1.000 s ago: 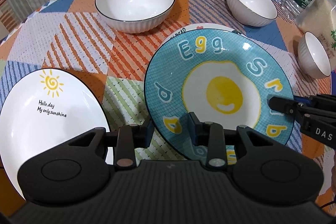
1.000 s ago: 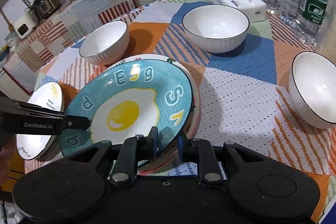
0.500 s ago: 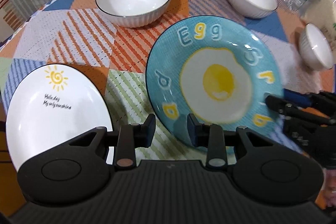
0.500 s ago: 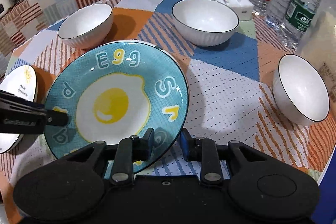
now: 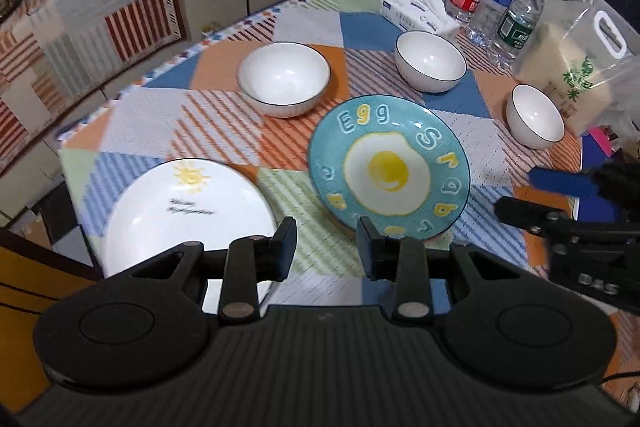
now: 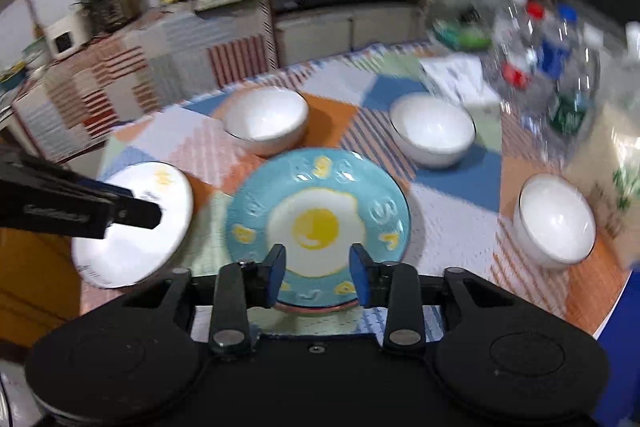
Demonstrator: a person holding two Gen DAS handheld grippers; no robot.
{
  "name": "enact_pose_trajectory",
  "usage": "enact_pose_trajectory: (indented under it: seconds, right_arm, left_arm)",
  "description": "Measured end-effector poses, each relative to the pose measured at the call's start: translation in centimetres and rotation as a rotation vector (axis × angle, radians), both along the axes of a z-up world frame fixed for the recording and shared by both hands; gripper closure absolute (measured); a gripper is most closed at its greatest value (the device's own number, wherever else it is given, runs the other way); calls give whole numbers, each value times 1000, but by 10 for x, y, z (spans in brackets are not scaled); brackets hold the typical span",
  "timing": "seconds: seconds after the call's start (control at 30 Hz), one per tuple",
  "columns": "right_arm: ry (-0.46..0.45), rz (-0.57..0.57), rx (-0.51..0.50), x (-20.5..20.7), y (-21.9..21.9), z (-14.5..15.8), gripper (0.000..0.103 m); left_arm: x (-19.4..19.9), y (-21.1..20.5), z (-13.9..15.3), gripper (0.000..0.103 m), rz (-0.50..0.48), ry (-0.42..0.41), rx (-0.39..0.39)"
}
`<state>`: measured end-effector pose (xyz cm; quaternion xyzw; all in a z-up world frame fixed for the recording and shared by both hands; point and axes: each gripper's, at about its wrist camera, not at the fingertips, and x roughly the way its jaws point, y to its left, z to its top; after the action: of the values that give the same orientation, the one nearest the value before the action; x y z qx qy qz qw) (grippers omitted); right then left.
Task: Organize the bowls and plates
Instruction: 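Lower the egg plate onto the bunny plate and open the right gripper, then move the right gripper to the white sun plate rim and grasp it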
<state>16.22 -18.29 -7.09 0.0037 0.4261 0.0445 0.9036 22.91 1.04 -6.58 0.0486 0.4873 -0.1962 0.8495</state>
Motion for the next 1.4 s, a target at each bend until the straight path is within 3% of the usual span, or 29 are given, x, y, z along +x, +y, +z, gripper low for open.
enact_pose_trajectory:
  seconds: [0.3,0.73,0.9,1.07,1.27,1.4]
  right_arm:
    - [-72,84,-7,-43,42,38,39]
    - [-146,122,78,-64,106,14,30]
    - [-206,115,90,-60,122,-6,22]
    - [-270,47,93,-49,131,-34,21]
    - [-183,-25,140,-20,136,-80,21]
    - [-104,-77,233,-2,138,-111,21]
  left_arm:
    - [-40,57,16,71,20,-15,22]
    - [-52,121,-18,67,40,42,48]
    - [-36,135,-40,67,51,33,37]
    - [-10,145,-68,67,29,20,70]
    - [29,165,-102,66,49,43,67]
    - [53,177,-123,66,58,46,86]
